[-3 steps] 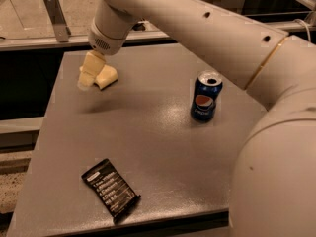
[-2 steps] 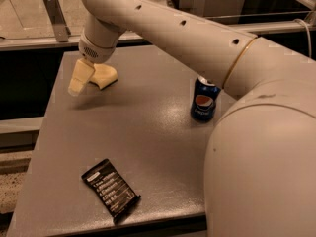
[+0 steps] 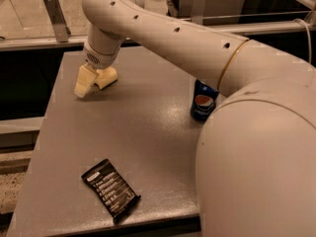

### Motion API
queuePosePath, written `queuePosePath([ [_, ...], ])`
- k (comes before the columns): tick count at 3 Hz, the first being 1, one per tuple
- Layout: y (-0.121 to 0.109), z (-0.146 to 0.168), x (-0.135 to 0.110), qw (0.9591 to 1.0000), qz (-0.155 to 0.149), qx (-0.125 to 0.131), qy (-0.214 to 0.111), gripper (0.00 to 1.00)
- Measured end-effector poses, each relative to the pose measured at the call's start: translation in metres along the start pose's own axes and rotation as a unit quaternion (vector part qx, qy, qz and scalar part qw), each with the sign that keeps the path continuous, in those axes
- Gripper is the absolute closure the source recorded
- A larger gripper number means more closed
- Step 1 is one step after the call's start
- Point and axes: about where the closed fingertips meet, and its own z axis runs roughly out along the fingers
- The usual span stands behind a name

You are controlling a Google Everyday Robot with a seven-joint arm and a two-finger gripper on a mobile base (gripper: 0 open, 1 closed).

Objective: Move sponge near rxbar chocolate

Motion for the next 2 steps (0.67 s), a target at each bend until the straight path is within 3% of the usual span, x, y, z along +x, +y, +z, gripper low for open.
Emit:
queuePosePath([
  [2,-0.0085,-0.0096,-0.0028,0.9997,0.001,0.017,-0.016,0.65],
])
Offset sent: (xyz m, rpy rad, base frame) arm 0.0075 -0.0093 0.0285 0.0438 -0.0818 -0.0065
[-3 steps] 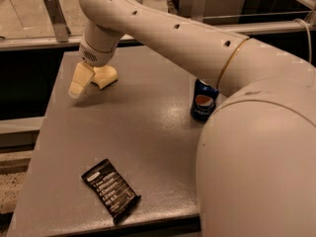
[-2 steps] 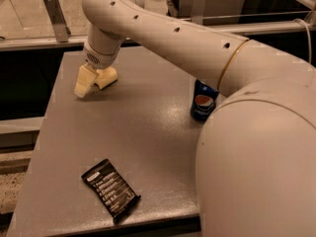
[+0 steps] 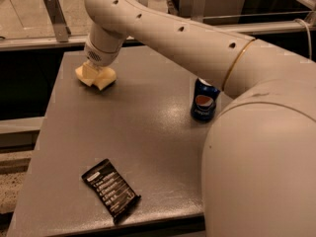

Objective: Move sponge near rxbar chocolate

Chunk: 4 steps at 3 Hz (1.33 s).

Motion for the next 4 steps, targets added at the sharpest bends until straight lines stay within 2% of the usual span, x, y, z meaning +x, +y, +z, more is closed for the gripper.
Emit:
queuePosePath([
  [1,0.004,-0.027,-0.006,0.9994,-0.028,0.001,-0.018,0.88],
  [2,0.022,-0.054,0.004,0.9983,-0.054,-0.013,-0.019,1.00],
  [4,0.086,-0.099,0.038,0.9904,-0.118,-0.071,-0.017,1.00],
])
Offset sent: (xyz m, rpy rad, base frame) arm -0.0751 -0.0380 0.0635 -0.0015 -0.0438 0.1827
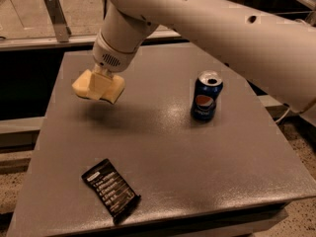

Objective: Move sponge near rxbar chocolate

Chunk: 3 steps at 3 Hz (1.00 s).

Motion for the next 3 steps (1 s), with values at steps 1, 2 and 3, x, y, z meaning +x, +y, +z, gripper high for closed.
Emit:
queuePosePath([
  [1,0.038,-0.010,0.008,0.9996,-0.013,-0.026,0.006,1.00],
  [2,0.075,-0.010,0.014,0.9984,-0.025,-0.050,0.009,1.00],
  [3,0.104,-0.006,0.020,0.9974,-0.035,-0.064,0.005,1.00],
])
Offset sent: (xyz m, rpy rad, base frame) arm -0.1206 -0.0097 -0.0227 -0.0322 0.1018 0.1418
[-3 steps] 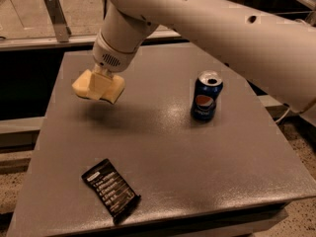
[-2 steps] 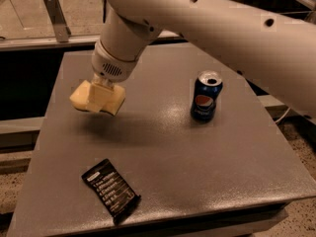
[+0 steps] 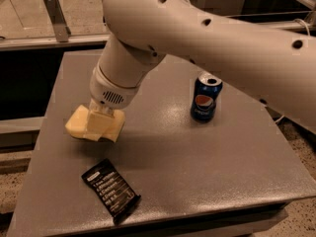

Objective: Move sponge near rxbar chocolate

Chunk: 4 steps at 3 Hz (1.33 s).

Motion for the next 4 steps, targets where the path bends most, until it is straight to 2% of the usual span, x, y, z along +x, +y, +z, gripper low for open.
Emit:
queuePosePath([
  [1,0.0139,0.0074,0.0025,0.9999,-0.006,0.000,-0.008,0.83],
  [4,0.0172,0.0134,0.0025,0.9990,-0.012,0.026,-0.033,0.12],
])
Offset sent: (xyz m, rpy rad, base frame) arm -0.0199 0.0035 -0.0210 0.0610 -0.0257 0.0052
